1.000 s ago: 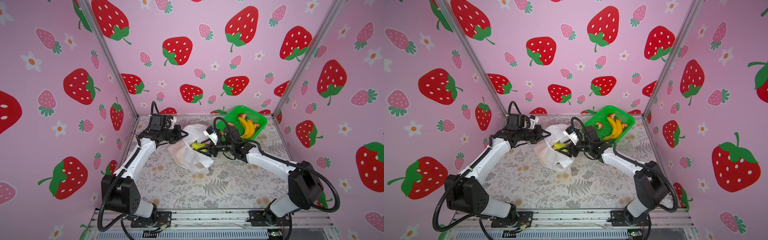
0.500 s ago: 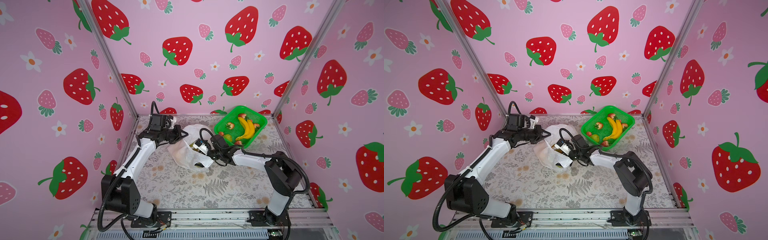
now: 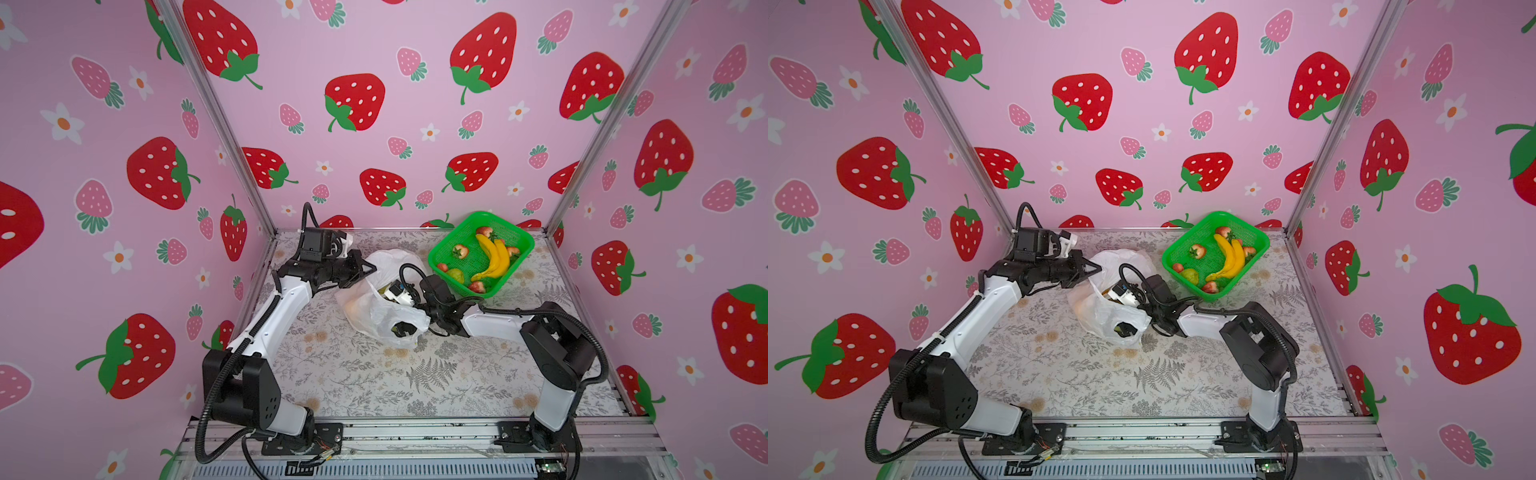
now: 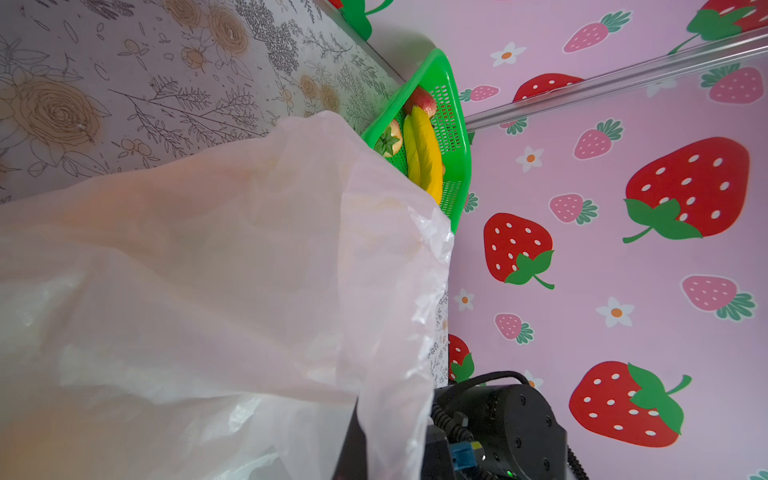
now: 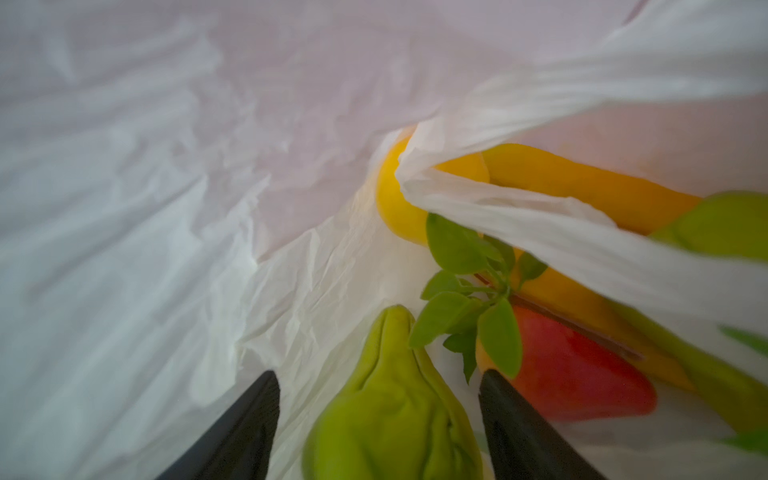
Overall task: Place the fake fruits into the plastic bag and tie a complex knot
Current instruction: 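Release the green pear inside the bag and withdraw the right gripper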
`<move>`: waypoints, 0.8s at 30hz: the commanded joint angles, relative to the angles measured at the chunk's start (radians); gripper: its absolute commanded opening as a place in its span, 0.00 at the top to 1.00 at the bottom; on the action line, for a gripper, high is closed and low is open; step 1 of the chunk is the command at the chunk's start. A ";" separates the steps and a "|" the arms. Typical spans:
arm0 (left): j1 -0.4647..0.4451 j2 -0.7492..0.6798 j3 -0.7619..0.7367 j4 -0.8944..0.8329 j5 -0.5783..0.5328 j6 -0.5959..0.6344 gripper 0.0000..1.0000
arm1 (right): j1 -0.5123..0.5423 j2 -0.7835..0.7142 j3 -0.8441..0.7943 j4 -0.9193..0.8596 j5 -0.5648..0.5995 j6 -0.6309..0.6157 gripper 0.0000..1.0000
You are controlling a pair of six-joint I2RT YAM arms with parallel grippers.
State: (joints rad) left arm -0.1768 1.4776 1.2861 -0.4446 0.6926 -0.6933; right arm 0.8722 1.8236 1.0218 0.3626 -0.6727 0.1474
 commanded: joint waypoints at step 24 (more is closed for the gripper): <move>-0.013 -0.007 -0.004 0.015 0.021 -0.006 1.00 | -0.107 -0.356 -0.224 -0.091 0.247 0.112 0.18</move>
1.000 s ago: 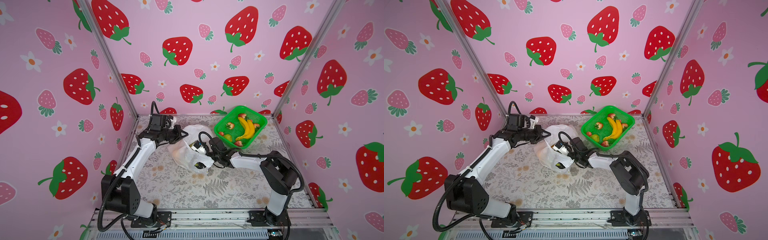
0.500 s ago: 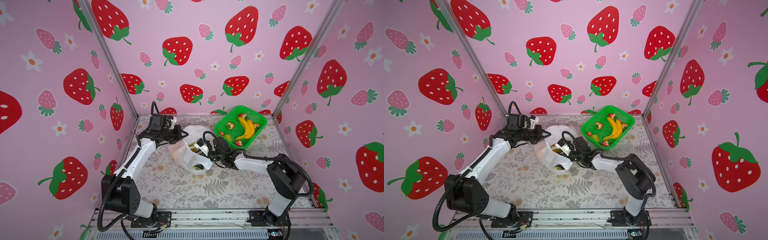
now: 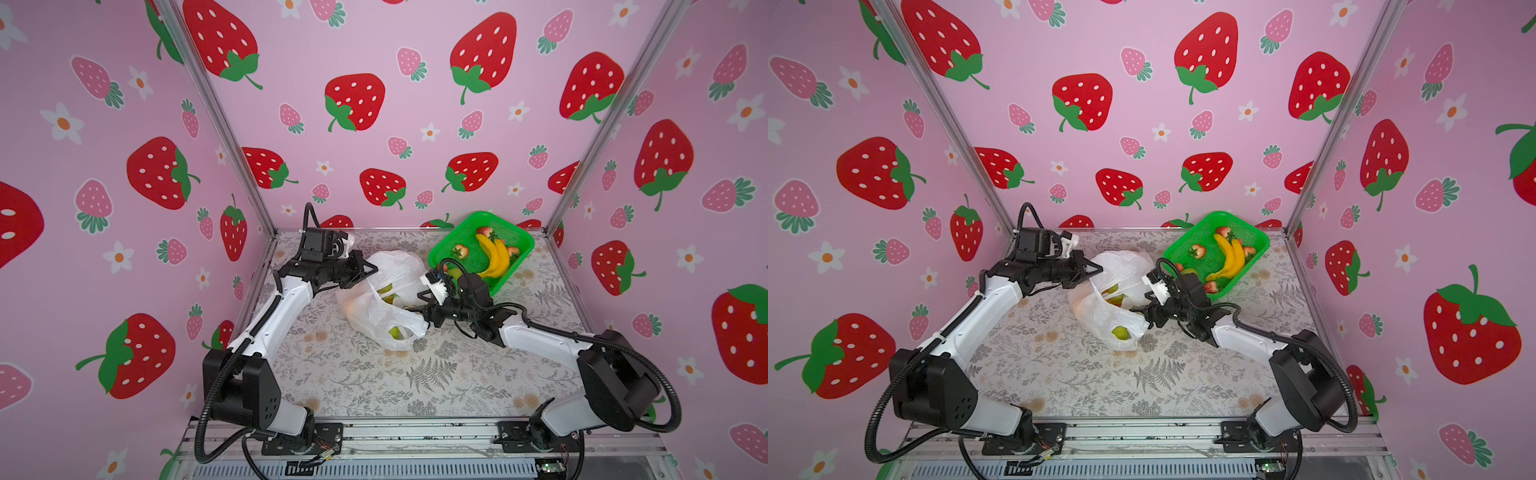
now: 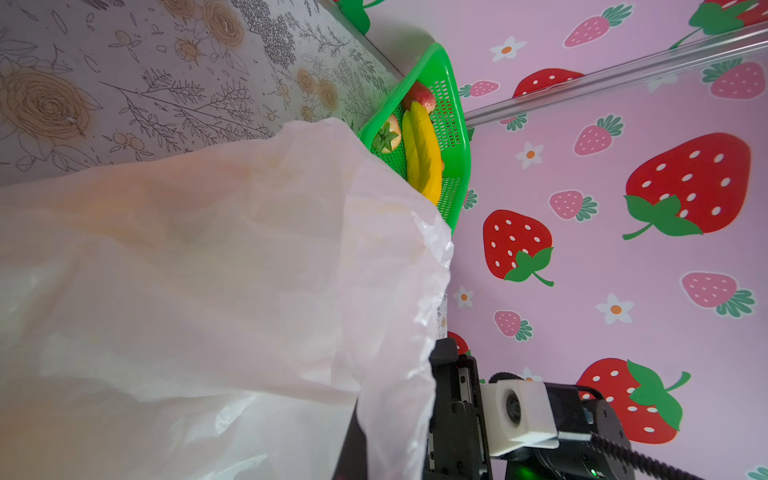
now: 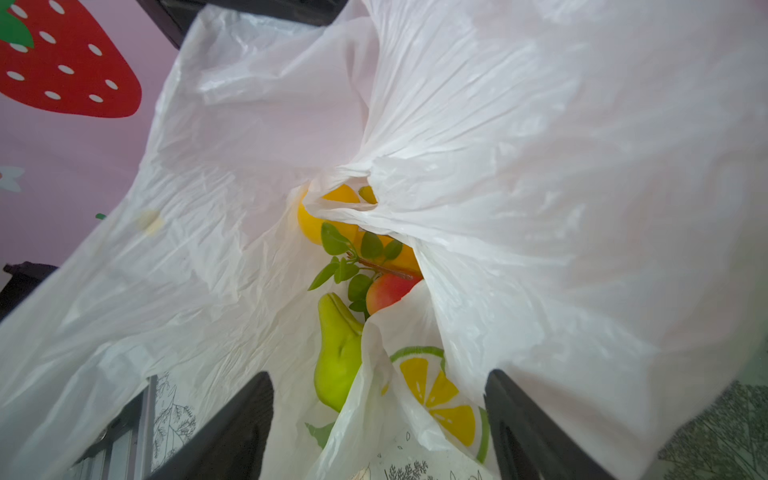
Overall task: Place the fake fruits into the plastic bag and tie a complex knot
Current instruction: 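Release the green pear inside the bag and withdraw the right gripper, then move the open right gripper into the basket and grasp a green pear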
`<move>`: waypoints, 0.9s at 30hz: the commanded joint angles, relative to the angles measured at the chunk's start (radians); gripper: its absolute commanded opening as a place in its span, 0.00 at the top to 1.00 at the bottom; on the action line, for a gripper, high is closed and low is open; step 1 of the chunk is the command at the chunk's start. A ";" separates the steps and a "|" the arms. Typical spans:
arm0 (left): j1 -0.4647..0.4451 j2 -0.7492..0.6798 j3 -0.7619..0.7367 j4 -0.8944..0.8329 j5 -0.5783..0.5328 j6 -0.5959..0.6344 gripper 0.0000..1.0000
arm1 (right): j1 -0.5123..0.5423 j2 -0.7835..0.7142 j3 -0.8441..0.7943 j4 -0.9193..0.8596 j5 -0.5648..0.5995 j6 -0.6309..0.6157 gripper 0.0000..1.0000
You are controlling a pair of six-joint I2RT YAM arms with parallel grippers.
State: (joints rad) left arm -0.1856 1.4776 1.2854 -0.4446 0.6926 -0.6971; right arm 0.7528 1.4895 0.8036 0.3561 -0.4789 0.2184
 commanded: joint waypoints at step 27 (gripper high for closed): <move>-0.014 -0.017 -0.003 0.012 0.016 0.004 1.00 | -0.437 0.336 0.460 -0.374 0.374 0.051 0.12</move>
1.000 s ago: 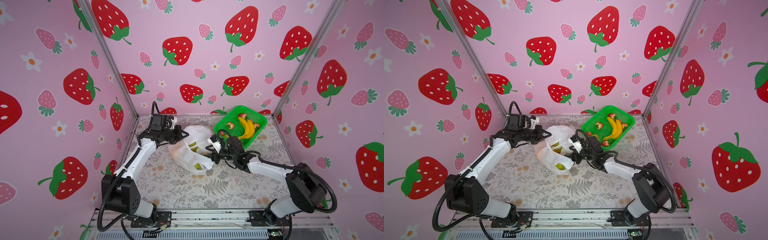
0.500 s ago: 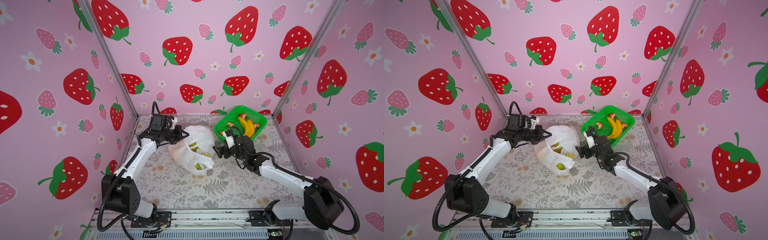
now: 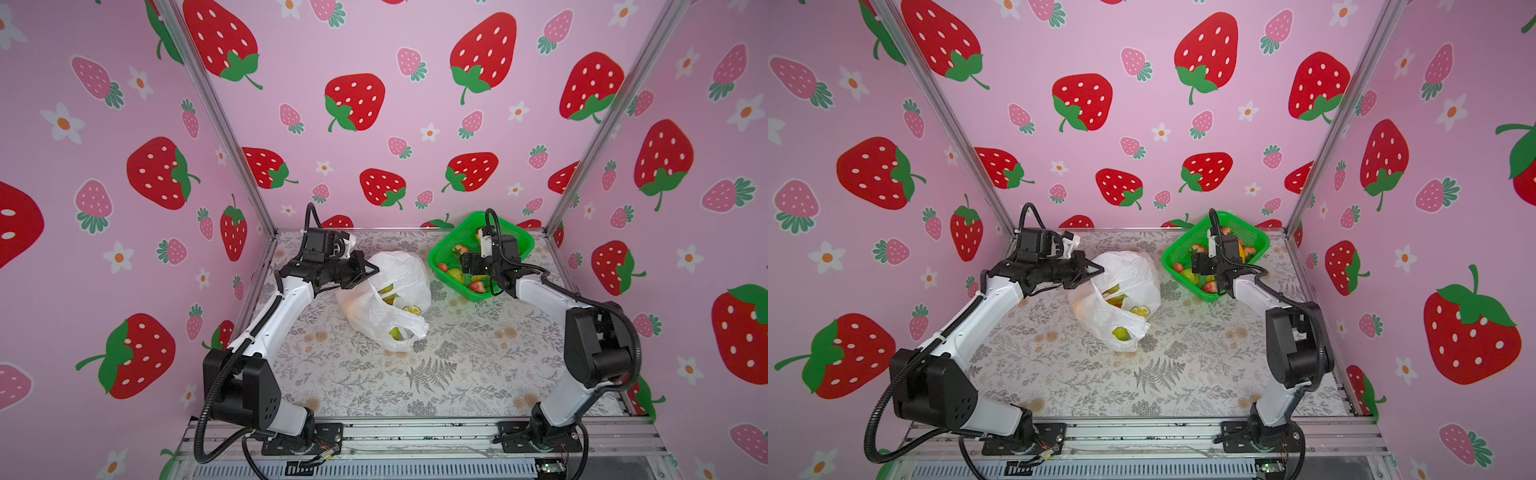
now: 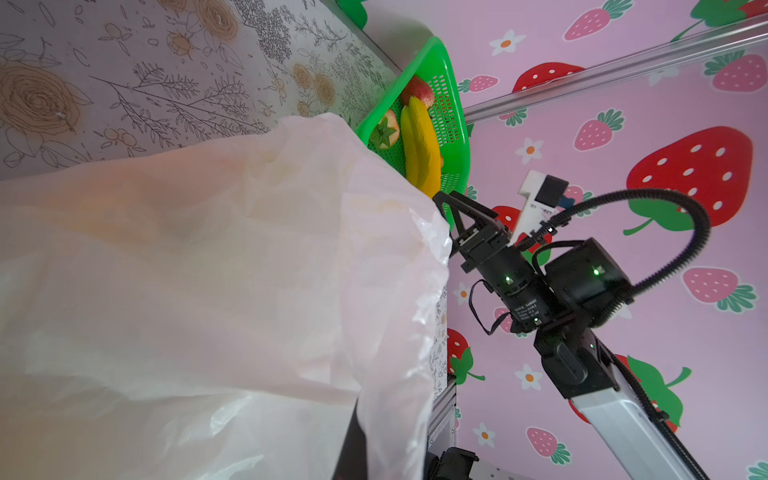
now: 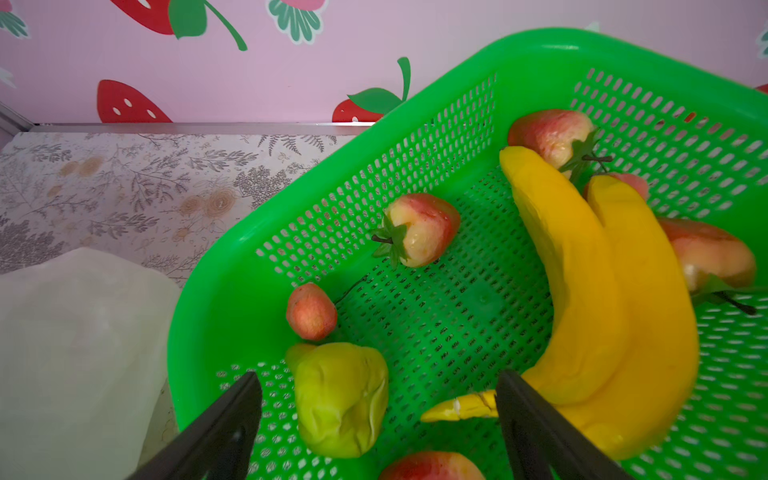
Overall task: Place the fake fruits into the plastic bag and tie a complex knot
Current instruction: 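Move the open right gripper into the basket and grasp a green pear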
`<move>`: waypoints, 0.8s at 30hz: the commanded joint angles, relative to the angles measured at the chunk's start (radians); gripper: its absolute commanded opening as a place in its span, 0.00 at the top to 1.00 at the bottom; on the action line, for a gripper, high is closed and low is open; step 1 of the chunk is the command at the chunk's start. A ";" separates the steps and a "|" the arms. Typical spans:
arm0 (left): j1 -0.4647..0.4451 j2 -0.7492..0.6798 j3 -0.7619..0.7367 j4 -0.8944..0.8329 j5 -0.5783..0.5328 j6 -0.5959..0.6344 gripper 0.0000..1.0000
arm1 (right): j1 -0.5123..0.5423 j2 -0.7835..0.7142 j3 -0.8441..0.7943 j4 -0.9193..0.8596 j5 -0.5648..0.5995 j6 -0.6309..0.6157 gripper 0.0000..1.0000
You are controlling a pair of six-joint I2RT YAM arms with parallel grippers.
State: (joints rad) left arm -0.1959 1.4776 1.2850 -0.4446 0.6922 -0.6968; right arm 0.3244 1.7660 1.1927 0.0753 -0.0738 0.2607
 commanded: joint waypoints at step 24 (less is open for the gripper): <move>-0.003 -0.011 -0.003 0.013 0.022 0.000 1.00 | -0.006 0.365 0.309 -0.285 -0.073 -0.095 0.23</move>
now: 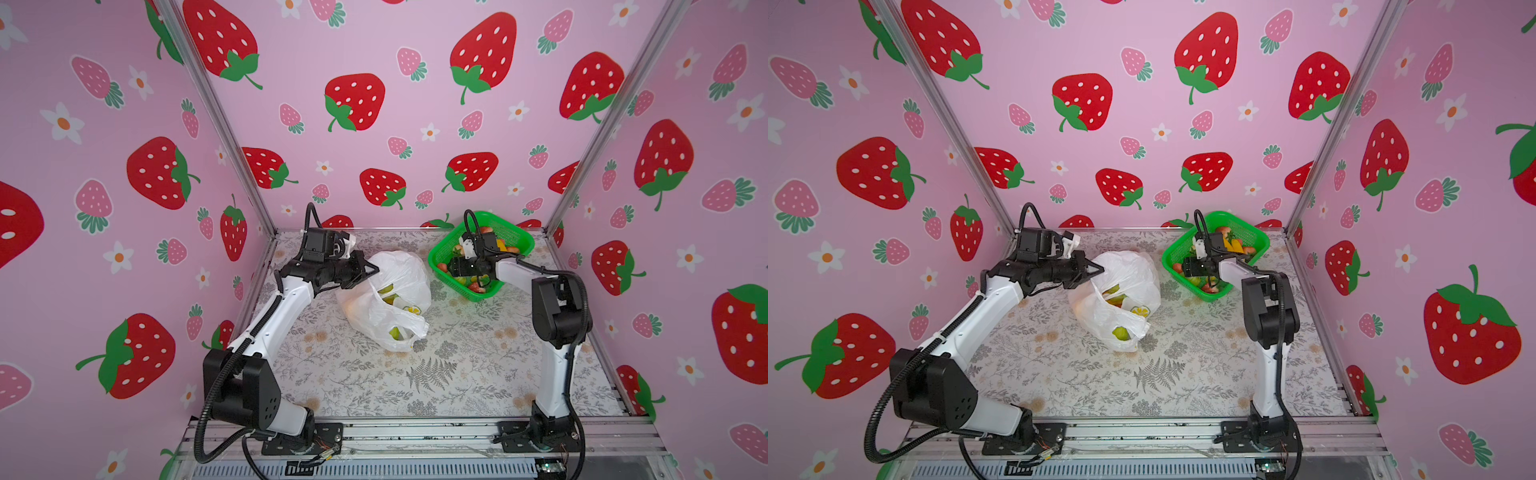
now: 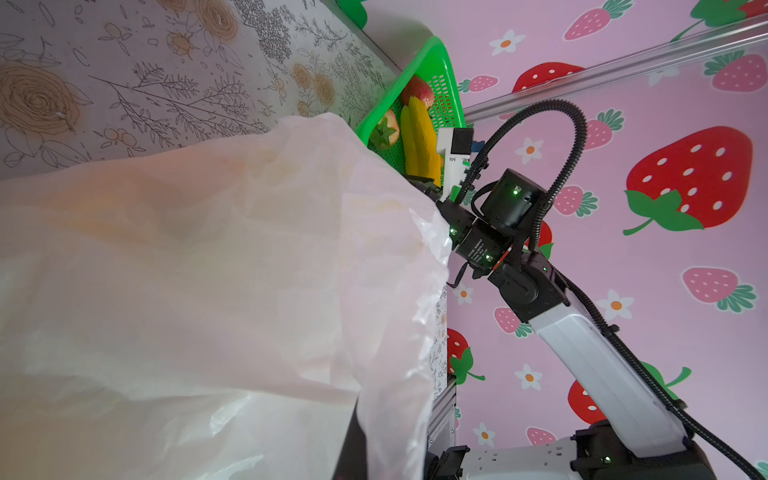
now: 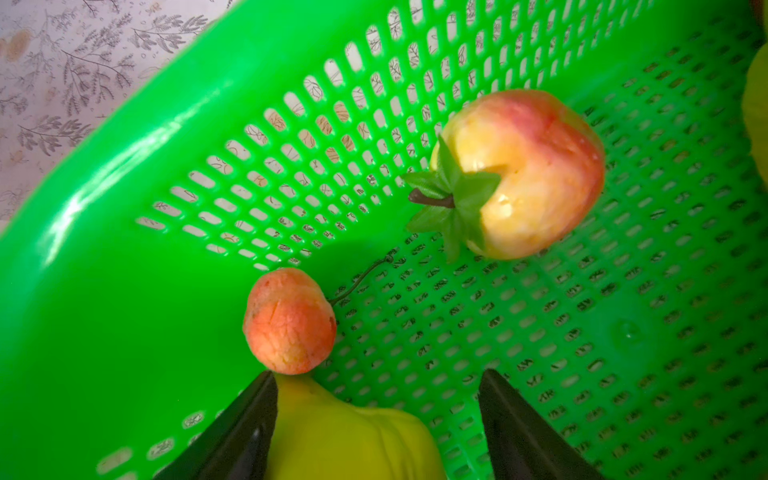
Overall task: Place the fake fruits into the plastic bag and tie a complex knot
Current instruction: 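Move the open right gripper into the basket and grasp a green pear, then carry the green pear into the bag mouth held by the left gripper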
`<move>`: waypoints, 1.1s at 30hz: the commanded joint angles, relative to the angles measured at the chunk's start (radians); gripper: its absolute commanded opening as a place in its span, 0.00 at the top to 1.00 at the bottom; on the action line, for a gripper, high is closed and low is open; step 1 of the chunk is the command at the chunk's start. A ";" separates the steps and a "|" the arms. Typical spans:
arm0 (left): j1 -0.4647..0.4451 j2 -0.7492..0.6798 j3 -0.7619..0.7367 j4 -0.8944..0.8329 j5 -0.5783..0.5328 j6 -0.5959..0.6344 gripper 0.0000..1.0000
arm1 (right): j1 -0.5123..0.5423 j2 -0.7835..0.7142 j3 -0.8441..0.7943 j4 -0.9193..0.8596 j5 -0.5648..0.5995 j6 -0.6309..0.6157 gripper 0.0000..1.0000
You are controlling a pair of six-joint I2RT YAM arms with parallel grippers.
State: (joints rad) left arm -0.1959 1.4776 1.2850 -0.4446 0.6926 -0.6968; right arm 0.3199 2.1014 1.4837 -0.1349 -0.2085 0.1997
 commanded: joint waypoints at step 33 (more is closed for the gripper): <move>-0.003 -0.006 -0.006 0.019 0.024 -0.006 1.00 | 0.004 0.015 -0.040 -0.096 0.112 -0.057 0.27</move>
State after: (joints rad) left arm -0.1959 1.4776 1.2850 -0.4442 0.6930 -0.6979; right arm 0.3206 2.1014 1.4643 -0.1978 -0.0891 0.1562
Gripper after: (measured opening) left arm 0.049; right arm 0.739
